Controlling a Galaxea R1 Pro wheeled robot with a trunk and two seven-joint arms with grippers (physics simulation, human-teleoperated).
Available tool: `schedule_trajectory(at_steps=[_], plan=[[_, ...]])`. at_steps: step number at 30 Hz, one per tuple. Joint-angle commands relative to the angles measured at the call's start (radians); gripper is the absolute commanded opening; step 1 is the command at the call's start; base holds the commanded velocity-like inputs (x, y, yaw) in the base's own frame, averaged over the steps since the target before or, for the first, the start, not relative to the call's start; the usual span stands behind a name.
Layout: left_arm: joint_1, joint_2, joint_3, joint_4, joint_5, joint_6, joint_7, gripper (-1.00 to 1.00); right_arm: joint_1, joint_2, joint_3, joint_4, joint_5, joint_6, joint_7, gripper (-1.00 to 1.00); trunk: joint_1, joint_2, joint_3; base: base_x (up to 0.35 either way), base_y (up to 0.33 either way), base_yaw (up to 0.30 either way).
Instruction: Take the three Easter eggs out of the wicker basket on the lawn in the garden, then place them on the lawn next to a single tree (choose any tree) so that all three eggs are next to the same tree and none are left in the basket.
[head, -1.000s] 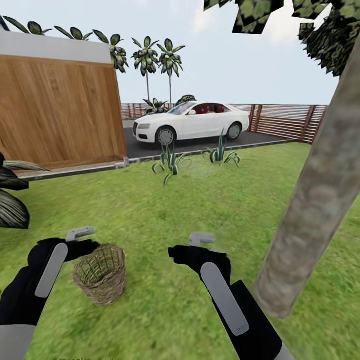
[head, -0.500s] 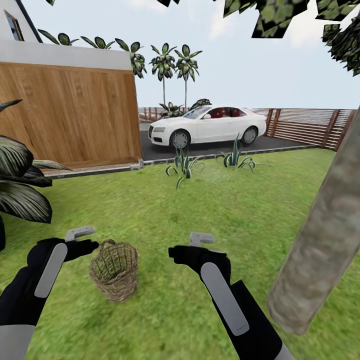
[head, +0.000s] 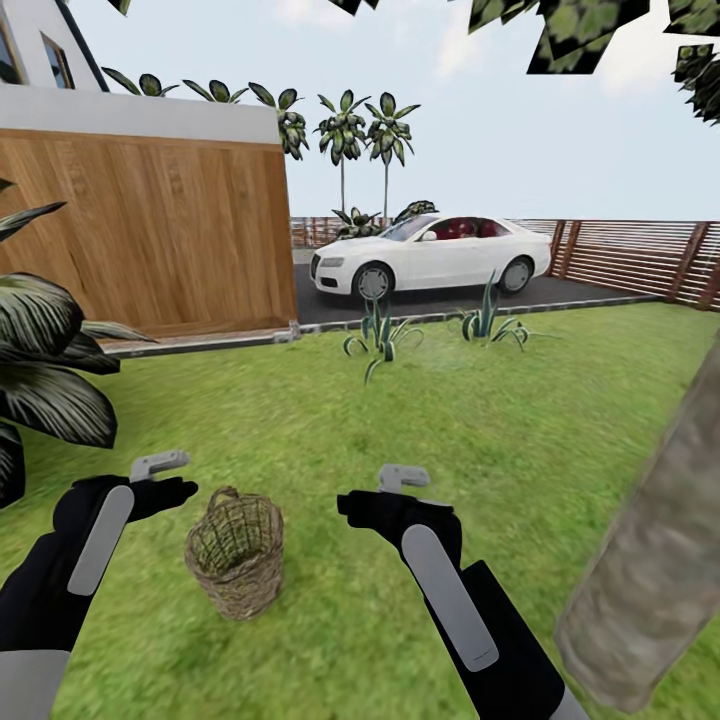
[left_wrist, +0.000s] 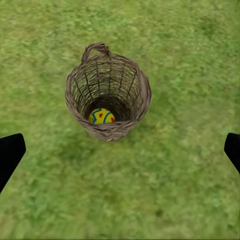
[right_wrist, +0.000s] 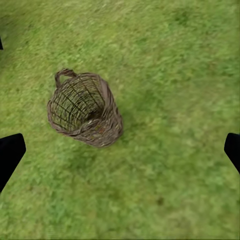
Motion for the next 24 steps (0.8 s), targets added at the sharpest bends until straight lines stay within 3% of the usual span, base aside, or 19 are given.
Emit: schedule_trajectory(at_steps=[1,11,24], plan=[[-0.001,0.000,0.000,-0.001,0.010,0.003,0.009,1.00,-0.001,0.000,0.000,-0.001,-0.009,0.002,-0.010,1.00,0.001,-0.001,-0.002,0.270,0.009,0.002],[-0.001,0.000,0.000,-0.001,0.010,0.003,0.009,1.00,0.000,-0.001,0.000,-0.001,-0.009,-0.016,-0.010,1.00,0.001,-0.001,0.000,0.116,0.151,-0.027],[-0.001,0.000,0.000,0.001,0.009,0.003,0.009,1.00,0.001,-0.004,-0.001,-0.001,-0.007,-0.018,0.047,1.00,0.001,-0.001,0.015,0.004,0.282,-0.192]])
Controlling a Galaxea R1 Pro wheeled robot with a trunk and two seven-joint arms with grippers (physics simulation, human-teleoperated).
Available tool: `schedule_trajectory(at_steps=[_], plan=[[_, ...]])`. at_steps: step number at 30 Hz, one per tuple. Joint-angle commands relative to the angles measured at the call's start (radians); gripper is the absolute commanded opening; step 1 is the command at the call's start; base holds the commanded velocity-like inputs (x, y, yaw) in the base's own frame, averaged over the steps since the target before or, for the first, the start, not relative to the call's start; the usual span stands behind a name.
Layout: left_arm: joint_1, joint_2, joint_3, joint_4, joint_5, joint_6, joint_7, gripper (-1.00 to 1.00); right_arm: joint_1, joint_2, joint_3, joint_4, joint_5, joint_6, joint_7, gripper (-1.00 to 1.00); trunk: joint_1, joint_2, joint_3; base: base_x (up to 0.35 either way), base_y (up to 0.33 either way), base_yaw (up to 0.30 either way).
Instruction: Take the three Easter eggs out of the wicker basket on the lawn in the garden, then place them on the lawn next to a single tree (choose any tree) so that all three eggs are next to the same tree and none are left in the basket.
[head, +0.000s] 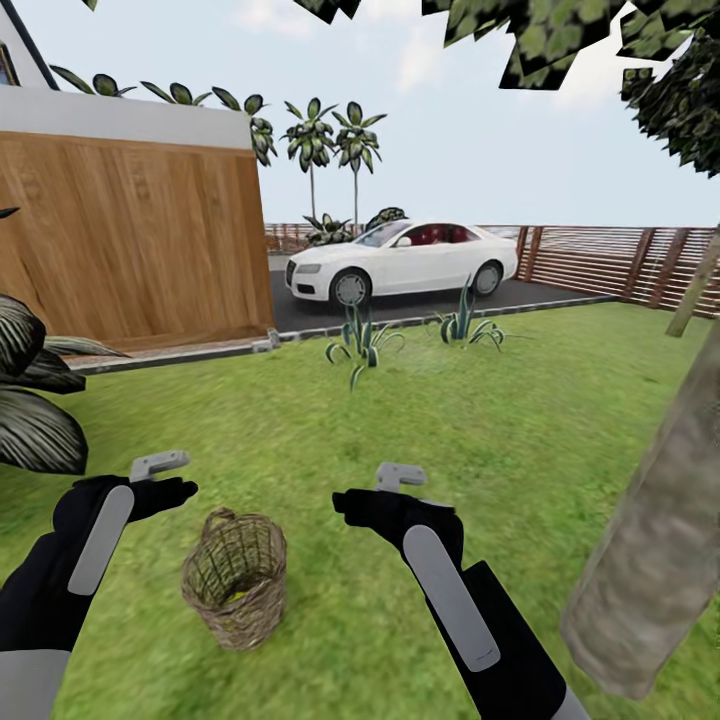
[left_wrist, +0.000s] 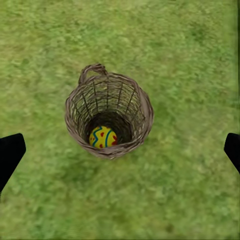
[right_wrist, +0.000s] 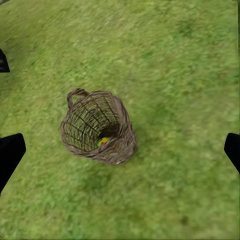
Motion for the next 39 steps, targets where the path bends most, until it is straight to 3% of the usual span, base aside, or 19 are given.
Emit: schedule_trajectory(at_steps=[1,26,39], plan=[[-0.001,0.001,0.000,-0.001,0.010,0.003,0.009,1.00,-0.002,0.000,0.001,-0.001,-0.009,0.002,-0.010,1.00,0.000,-0.002,-0.001,0.000,0.300,-0.205],[-0.001,0.001,0.000,0.008,0.007,0.003,0.009,1.00,-0.001,0.001,0.000,0.000,-0.009,0.002,-0.007,1.00,0.000,-0.002,0.013,0.000,0.310,-0.093],[-0.001,0.001,0.000,0.003,0.008,0.003,0.009,1.00,0.000,0.000,-0.001,0.000,-0.009,0.001,-0.006,1.00,0.000,-0.002,0.027,0.177,0.007,-0.208]])
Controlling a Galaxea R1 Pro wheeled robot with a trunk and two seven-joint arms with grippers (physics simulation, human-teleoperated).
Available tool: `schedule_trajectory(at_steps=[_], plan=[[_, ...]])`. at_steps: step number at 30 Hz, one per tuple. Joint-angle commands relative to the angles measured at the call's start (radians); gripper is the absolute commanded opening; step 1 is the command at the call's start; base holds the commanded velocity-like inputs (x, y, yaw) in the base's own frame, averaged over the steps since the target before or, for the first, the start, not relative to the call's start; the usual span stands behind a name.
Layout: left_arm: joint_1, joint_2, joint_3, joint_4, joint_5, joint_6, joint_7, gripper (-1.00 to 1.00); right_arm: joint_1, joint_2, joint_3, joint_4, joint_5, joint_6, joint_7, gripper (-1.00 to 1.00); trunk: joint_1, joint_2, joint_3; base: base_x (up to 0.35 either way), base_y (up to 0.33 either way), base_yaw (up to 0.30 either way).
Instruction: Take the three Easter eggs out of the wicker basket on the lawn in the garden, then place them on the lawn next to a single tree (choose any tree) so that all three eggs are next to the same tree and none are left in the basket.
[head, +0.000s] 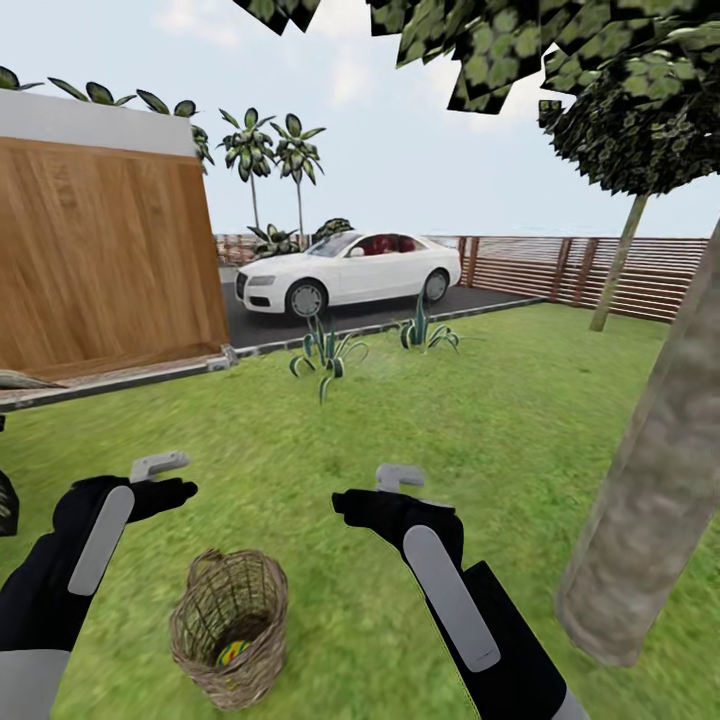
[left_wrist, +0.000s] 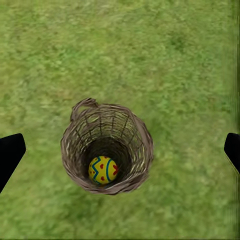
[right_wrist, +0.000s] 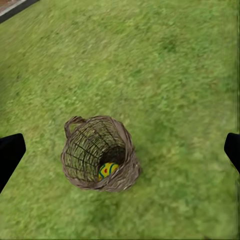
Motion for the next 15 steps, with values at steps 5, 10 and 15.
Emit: schedule_trajectory(at_steps=[5,10,15], plan=[[-0.001,0.001,0.000,-0.001,0.011,0.003,0.009,1.00,-0.001,0.000,0.001,0.000,-0.009,0.002,-0.011,1.00,0.001,-0.001,0.004,0.286,-0.115,-0.213],[-0.001,0.001,0.000,-0.001,0.011,0.003,0.009,1.00,-0.001,0.000,0.002,0.000,-0.009,0.002,-0.011,1.00,0.001,-0.001,0.010,0.270,0.060,-0.211],[-0.001,0.001,0.001,-0.001,0.011,0.003,0.009,1.00,-0.001,0.000,0.002,0.000,-0.009,0.002,-0.011,1.00,0.001,-0.001,0.012,0.243,0.174,-0.095]])
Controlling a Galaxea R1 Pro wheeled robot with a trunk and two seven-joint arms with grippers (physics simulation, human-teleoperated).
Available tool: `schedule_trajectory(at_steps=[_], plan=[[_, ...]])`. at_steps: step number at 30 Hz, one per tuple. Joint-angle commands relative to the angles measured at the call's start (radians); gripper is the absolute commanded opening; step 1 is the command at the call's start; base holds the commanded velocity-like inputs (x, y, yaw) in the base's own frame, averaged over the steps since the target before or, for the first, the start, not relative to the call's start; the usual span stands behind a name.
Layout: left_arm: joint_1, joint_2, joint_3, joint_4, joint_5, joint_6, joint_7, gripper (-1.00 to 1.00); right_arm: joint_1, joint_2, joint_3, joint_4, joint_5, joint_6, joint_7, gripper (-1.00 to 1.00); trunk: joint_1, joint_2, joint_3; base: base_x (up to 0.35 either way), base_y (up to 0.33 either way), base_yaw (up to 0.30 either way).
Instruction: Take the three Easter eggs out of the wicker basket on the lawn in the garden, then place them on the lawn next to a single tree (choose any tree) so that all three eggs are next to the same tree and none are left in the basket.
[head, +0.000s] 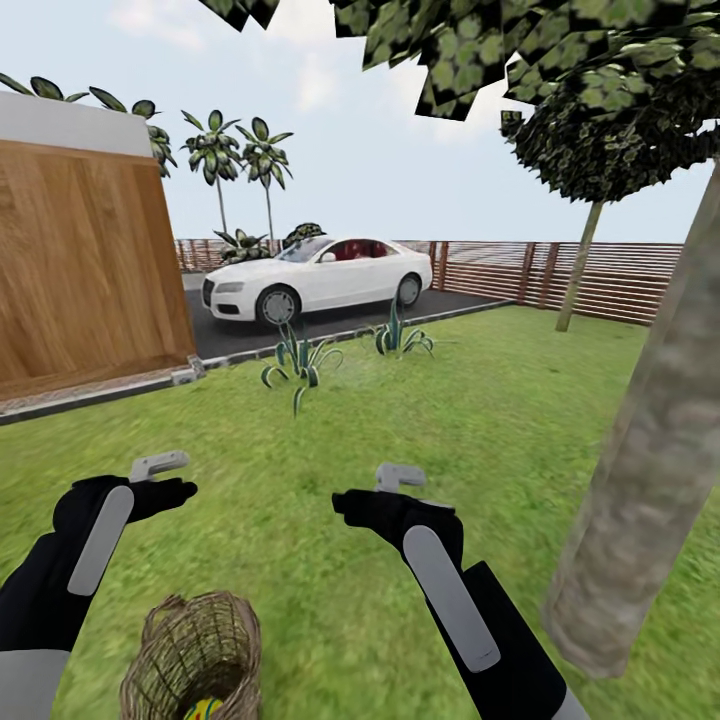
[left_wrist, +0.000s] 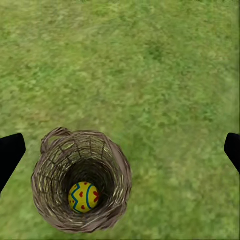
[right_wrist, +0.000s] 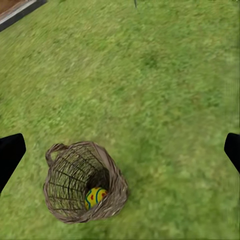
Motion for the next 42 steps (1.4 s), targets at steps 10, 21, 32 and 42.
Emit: schedule_trajectory(at_steps=[10,21,32,42], plan=[[-0.001,-0.001,0.001,-0.003,0.013,0.003,0.007,1.00,-0.001,0.000,0.000,-0.001,-0.009,0.002,-0.010,1.00,0.001,-0.002,-0.001,0.050,0.106,-0.012],[-0.001,-0.001,0.000,-0.005,0.019,0.003,0.005,1.00,-0.001,0.000,0.000,-0.001,-0.010,0.002,-0.010,1.00,0.001,-0.002,-0.001,0.002,0.005,0.000],[-0.001,-0.001,0.000,0.010,0.020,0.003,0.006,1.00,-0.001,0.000,0.000,-0.001,-0.010,0.002,-0.010,1.00,0.043,-0.079,-0.036,0.000,0.000,0.000],[-0.002,-0.002,-0.004,0.034,0.021,0.003,0.005,1.00,-0.001,0.000,0.000,0.002,-0.010,0.002,-0.011,1.00,0.081,-0.149,-0.067,0.000,0.000,0.000]])
